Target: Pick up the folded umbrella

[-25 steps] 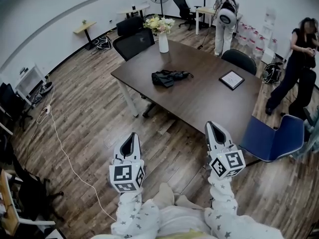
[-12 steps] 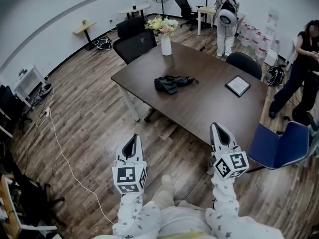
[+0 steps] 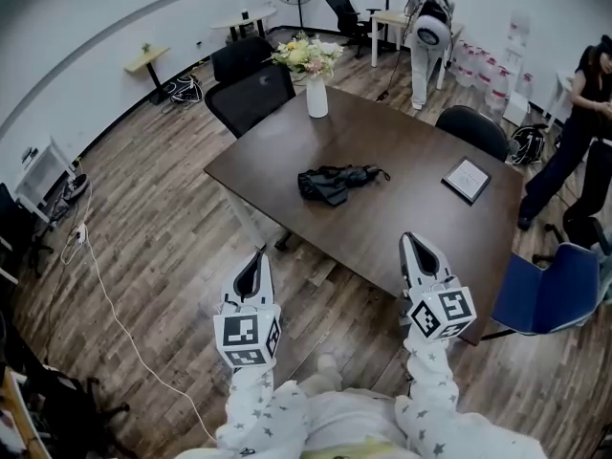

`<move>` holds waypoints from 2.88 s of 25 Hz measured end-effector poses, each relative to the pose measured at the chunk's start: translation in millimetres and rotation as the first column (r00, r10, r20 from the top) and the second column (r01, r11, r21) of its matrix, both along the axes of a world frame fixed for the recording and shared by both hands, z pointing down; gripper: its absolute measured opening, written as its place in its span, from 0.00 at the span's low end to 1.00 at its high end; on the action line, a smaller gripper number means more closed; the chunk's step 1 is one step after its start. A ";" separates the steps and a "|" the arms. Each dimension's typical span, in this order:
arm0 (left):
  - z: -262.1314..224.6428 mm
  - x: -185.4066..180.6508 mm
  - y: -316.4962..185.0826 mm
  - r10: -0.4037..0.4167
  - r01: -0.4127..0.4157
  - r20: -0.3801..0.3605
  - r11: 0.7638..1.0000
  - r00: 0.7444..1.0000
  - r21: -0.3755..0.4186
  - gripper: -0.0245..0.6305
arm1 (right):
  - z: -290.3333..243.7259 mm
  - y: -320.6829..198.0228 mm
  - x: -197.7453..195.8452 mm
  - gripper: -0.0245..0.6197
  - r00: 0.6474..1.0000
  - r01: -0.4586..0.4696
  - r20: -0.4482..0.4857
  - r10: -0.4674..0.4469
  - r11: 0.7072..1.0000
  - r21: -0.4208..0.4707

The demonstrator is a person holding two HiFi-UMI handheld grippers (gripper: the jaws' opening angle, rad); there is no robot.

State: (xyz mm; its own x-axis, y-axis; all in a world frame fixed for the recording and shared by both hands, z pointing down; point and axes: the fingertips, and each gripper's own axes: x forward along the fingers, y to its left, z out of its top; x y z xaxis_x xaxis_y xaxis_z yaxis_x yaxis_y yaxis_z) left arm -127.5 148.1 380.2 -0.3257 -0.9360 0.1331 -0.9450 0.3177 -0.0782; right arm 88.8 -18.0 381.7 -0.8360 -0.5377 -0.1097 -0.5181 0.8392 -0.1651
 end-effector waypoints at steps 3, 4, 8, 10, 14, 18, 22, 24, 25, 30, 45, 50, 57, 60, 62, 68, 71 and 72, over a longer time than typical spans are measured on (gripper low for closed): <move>2.3 -15.7 -17.2 0.025 -0.025 -0.003 1.000 1.000 -0.001 0.07 | 2.1 -12.3 -14.2 0.07 1.000 -0.018 0.000 0.018 1.000 0.001; 3.5 -20.4 -22.2 0.032 -0.032 -0.003 0.999 0.999 -0.001 0.07 | 4.0 -15.1 -18.3 0.07 1.000 -0.024 -0.002 0.024 1.000 -0.002; 7.2 -34.9 -41.0 0.062 -0.062 -0.010 0.998 0.998 -0.010 0.07 | 10.6 -26.4 -33.0 0.07 0.999 -0.043 -0.015 0.043 0.999 -0.021; 10.0 -41.0 -47.9 0.072 -0.073 -0.018 0.997 0.997 -0.015 0.07 | 12.8 -32.1 -39.8 0.07 0.999 -0.048 -0.024 0.047 0.998 -0.027; 22.1 -52.4 -56.3 0.074 -0.075 -0.040 0.997 0.997 -0.029 0.07 | 21.8 -40.6 -51.3 0.07 0.998 -0.054 -0.045 0.052 0.998 -0.042; 30.1 -66.7 -71.7 0.065 -0.067 -0.053 0.997 0.996 -0.040 0.07 | 29.9 -56.8 -64.3 0.07 0.997 -0.052 -0.059 0.048 0.997 -0.055; 31.9 -85.5 -97.6 0.070 -0.072 -0.050 0.996 0.996 -0.048 0.07 | 33.2 -84.9 -83.9 0.07 0.997 -0.058 -0.053 0.055 0.996 -0.063; 34.3 -94.3 -113.2 0.075 -0.078 -0.045 0.995 0.996 -0.055 0.07 | 35.4 -101.3 -94.8 0.07 0.997 -0.060 -0.050 0.057 0.996 -0.067; 35.1 -98.9 -121.7 0.079 -0.082 -0.041 0.995 0.996 -0.057 0.07 | 36.2 -109.1 -100.2 0.07 0.997 -0.061 -0.049 0.058 0.996 -0.068; 32.9 -120.0 -172.8 0.096 -0.098 -0.030 0.993 0.995 -0.064 0.07 | 34.8 -151.1 -122.6 0.07 0.997 -0.062 -0.048 0.059 0.996 -0.062; 53.1 -124.5 -311.6 0.259 -0.255 -0.002 0.948 0.966 -0.192 0.08 | 52.7 -241.0 -145.8 0.07 0.993 -0.120 -0.038 0.116 0.983 -0.139; 81.7 -106.9 -340.0 0.344 -0.325 0.001 0.889 0.939 -0.321 0.08 | 65.6 -243.8 -145.0 0.07 0.990 -0.128 -0.072 0.118 0.980 -0.155; 116.5 -91.8 -377.2 0.462 -0.424 -0.038 0.775 0.886 -0.468 0.08 | 80.4 -257.5 -139.5 0.07 0.978 -0.197 -0.112 0.178 0.961 -0.193; 133.2 -83.2 -390.4 0.519 -0.468 -0.062 0.706 0.853 -0.531 0.08 | 86.1 -262.3 -137.9 0.07 0.971 -0.230 -0.120 0.208 0.951 -0.207; 143.7 -73.9 -399.6 0.565 -0.504 -0.077 0.657 0.822 -0.560 0.12 | 89.1 -264.8 -136.6 0.07 0.967 -0.247 -0.121 0.225 0.945 -0.214; 184.5 -51.8 -410.1 0.643 -0.552 -0.140 0.503 0.753 -0.665 0.30 | 101.0 -262.2 -126.7 0.07 0.953 -0.299 -0.133 0.273 0.924 -0.239; 205.4 -44.9 -412.9 0.661 -0.563 -0.175 0.436 0.730 -0.702 0.45 | 107.3 -260.6 -121.3 0.07 0.947 -0.319 -0.133 0.294 0.912 -0.257; 212.5 -44.2 -414.6 0.665 -0.561 -0.180 0.418 0.724 -0.715 0.47 | 109.5 -261.1 -120.8 0.07 0.946 -0.322 -0.132 0.297 0.910 -0.262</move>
State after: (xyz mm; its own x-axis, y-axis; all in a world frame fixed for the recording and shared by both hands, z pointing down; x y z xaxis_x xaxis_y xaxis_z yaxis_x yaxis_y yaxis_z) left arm -171.6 -266.5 592.8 0.2360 -0.5254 0.8175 -0.8316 -0.5444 -0.1099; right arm -32.1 -279.0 491.2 -0.6223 -0.7690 0.1460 -0.7671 0.5620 -0.3092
